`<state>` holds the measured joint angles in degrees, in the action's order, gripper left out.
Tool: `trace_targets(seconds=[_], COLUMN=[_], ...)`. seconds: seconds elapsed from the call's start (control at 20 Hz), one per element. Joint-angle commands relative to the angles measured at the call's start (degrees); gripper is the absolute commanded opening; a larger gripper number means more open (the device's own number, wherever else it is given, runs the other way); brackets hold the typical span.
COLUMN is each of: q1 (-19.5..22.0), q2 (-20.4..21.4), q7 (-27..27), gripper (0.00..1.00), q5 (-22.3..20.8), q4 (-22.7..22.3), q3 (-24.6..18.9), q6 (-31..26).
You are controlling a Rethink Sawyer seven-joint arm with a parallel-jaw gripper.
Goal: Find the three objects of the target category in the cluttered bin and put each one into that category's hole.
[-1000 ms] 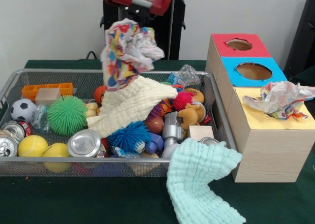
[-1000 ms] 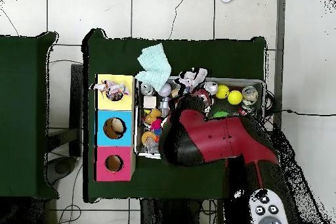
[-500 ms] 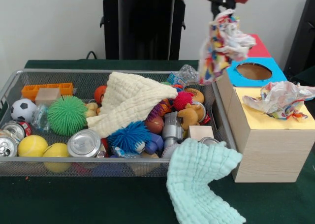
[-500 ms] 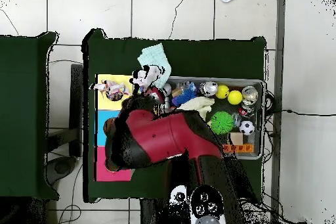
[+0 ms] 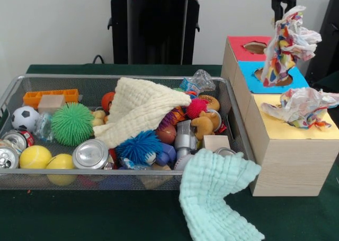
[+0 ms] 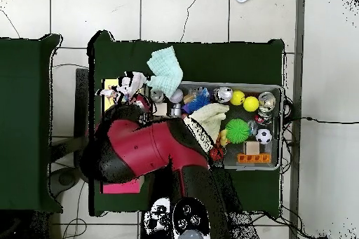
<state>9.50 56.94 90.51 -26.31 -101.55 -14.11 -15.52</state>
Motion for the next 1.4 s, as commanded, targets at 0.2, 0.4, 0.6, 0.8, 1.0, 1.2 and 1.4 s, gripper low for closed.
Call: trace_targets(seconds=[0.2,0.4,0.6,0.8,1.0,1.2,1.4], q1=[0.9,0.5,0.0,-0.5,-1.6,-2.9,-5.4], q2=[-2.4,-4.1,-5.7,-6.9,-8.3,-10.6,-12.3], q7=[4.3,5.0,5.4,4.7,5.1,6.3,8.7], gripper=[0.00,0.00,0.00,0.00,0.00,0.00,0.00], q5=[2.0,2.6,3.1,2.9,3.1,3.2,2.9], q4=[0.5,2.8,4.8,7.0,10.0,12.3,14.1], q3=[0.3,0.8,1.1,1.0,1.3,1.8,3.6], q6=[-8.3,-8.6,-9.3,-10.5,-12.5,-12.8,-12.5])
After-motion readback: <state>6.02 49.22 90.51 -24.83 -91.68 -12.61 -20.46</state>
